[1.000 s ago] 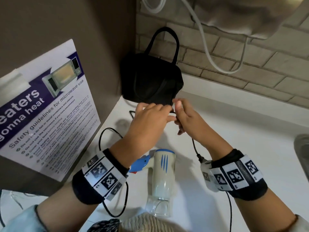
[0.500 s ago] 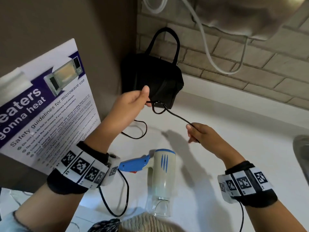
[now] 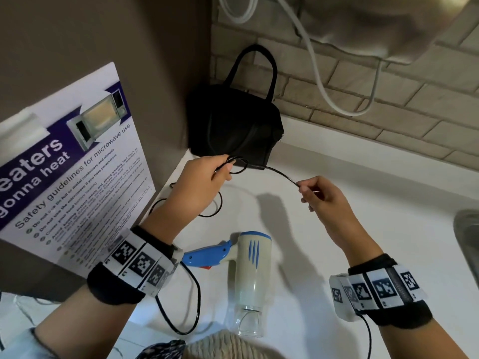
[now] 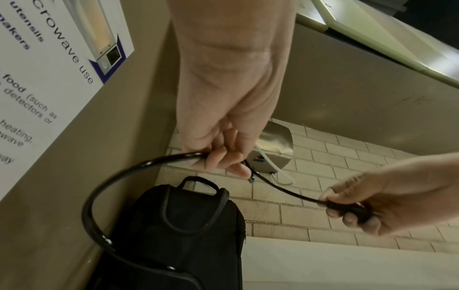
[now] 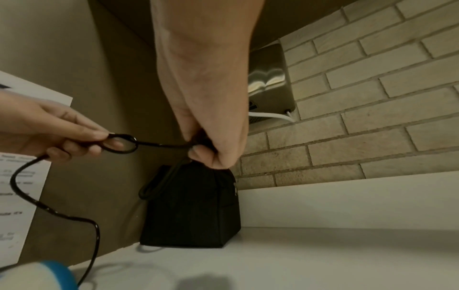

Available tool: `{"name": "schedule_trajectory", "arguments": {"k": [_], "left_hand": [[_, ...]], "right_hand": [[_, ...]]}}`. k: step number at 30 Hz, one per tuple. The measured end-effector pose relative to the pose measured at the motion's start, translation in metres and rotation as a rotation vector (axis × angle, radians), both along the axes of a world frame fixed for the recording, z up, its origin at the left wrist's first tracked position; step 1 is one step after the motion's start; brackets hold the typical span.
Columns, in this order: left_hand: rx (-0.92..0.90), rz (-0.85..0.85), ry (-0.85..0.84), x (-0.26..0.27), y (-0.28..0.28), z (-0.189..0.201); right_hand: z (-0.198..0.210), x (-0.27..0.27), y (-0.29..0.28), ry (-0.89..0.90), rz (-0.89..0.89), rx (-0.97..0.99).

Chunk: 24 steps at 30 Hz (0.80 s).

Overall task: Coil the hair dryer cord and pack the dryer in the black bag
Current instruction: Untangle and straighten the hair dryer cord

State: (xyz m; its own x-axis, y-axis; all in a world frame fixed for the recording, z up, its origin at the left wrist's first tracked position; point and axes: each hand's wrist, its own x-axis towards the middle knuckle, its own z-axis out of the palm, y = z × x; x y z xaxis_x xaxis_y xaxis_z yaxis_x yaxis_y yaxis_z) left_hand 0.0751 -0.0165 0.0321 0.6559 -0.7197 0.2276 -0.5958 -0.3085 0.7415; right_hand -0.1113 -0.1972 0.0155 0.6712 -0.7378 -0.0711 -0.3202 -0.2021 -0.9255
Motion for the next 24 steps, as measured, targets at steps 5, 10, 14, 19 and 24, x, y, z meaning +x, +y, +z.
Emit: {"name": "schedule_trajectory", "arguments": {"k": [5, 10, 14, 19, 24], "left_hand": [[0.028, 0.037, -0.060, -0.007, -0.004, -0.001], [0.077, -0.056, -0.114, -0.024, -0.013, -0.010], [0.040, -0.083, -0.080, -0.028, -0.014, -0.014], [-0.045, -0.035, 0.008, -0.019, -0.010, -0.017], [-0.091, -0.015, 0.060, -0.019, -0.006, -0.013]], "right_hand": [[0.015, 0.001, 0.020, -0.060, 0.187, 0.192], [0.027, 0.014, 0.047, -0.097, 0.250, 0.372], [0.037, 0.019, 0.061, -0.094, 0.397, 0.358], [0.055, 0.010, 0.063, 0.038, 0.657, 0.345], [0.051, 0.012, 0.053, 0.150, 0.344, 0.395]]}}
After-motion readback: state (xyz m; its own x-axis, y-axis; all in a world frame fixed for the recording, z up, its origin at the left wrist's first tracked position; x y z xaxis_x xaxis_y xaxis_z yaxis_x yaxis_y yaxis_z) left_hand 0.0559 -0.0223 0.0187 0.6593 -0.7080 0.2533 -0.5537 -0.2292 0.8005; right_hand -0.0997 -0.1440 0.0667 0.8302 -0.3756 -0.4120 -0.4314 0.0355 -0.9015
